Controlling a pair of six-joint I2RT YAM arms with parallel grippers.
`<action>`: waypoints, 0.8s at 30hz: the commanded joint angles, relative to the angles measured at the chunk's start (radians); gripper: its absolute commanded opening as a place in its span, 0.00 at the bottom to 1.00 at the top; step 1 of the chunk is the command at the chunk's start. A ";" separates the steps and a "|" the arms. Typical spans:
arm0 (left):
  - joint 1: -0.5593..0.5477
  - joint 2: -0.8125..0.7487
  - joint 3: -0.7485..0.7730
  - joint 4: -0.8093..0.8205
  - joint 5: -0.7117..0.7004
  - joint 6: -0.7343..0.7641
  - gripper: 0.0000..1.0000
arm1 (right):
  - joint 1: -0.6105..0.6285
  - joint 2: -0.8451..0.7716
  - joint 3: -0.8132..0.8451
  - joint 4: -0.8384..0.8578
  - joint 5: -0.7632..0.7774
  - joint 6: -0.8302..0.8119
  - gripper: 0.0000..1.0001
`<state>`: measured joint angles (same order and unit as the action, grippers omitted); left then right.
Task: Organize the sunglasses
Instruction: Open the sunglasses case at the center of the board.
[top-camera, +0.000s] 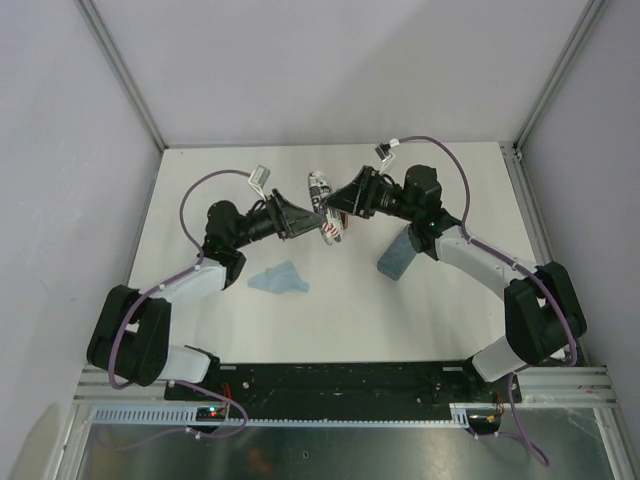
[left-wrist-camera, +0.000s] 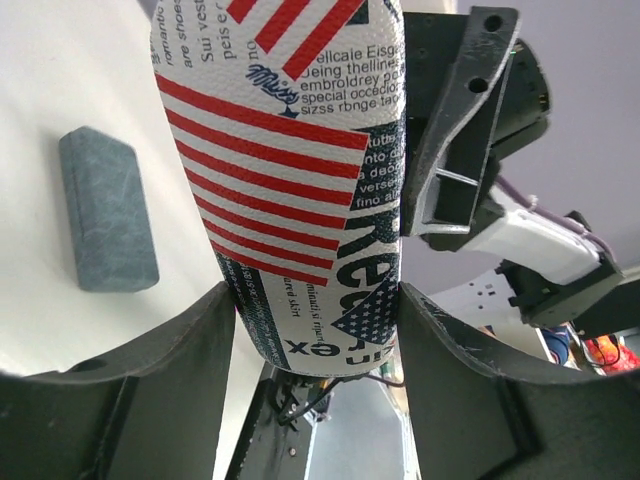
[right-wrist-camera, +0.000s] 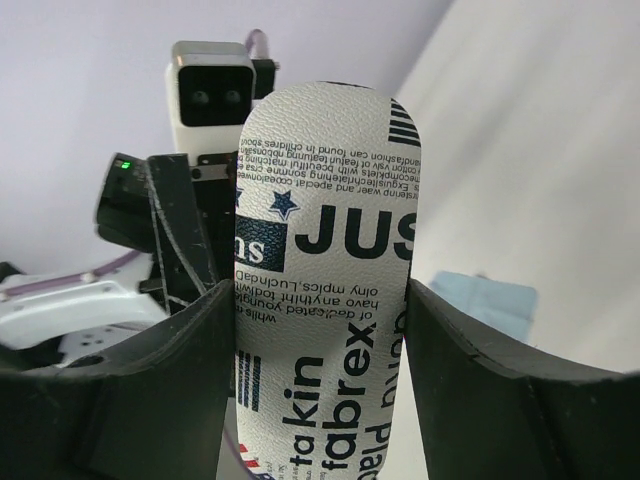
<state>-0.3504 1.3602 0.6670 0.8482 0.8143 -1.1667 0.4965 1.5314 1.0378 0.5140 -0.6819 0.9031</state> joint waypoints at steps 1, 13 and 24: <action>-0.006 0.023 -0.009 0.005 -0.017 0.070 0.22 | 0.010 -0.027 -0.007 -0.277 0.191 -0.225 0.23; -0.022 0.107 0.003 -0.405 -0.243 0.328 0.19 | 0.126 0.016 0.019 -0.569 0.598 -0.422 0.28; -0.029 0.170 -0.014 -0.451 -0.308 0.366 0.19 | 0.074 -0.018 0.011 -0.538 0.316 -0.363 0.97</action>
<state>-0.3859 1.5307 0.6491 0.3771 0.5381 -0.8360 0.6209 1.5513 1.0382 -0.0502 -0.1928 0.5217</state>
